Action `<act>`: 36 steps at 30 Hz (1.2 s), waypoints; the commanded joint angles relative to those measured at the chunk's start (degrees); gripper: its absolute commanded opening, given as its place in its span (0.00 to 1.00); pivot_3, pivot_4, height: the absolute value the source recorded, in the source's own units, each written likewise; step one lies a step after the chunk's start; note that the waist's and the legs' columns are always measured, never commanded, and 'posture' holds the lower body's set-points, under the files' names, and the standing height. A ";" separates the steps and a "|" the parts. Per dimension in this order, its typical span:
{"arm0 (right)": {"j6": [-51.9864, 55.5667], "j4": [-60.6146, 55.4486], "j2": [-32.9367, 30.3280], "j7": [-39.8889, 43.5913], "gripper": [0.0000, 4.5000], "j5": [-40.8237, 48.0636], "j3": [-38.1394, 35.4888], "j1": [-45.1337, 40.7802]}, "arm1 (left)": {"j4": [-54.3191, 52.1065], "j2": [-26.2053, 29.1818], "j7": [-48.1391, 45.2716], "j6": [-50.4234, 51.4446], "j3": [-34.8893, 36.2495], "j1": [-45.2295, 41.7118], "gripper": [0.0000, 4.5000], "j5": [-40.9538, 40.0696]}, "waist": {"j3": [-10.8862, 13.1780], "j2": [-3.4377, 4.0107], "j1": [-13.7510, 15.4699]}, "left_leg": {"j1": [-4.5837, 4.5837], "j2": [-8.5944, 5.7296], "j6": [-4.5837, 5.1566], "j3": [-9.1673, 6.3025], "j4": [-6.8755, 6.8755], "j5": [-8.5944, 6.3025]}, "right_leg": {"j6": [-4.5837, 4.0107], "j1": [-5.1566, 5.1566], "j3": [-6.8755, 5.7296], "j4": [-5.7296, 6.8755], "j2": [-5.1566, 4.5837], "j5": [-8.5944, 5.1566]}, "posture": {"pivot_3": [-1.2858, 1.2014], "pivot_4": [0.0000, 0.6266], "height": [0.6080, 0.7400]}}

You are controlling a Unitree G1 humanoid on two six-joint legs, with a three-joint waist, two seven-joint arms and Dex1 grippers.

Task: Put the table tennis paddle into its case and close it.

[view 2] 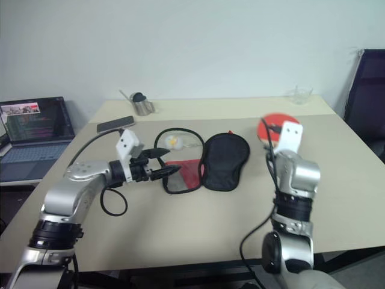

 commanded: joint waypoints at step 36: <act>-8.18 13.60 15.14 -1.70 0.25 13.57 12.93 3.76 | -13.01 3.80 4.66 5.51 7.07 10.66 0.88 -2.99 | -0.02 -0.03 -0.27 | -1.02 -0.03 -0.10 0.15 -0.02 0.01 | -0.01 -1.08 0.09 0.01 -0.10 0.01 | 0.52 0.24 1.00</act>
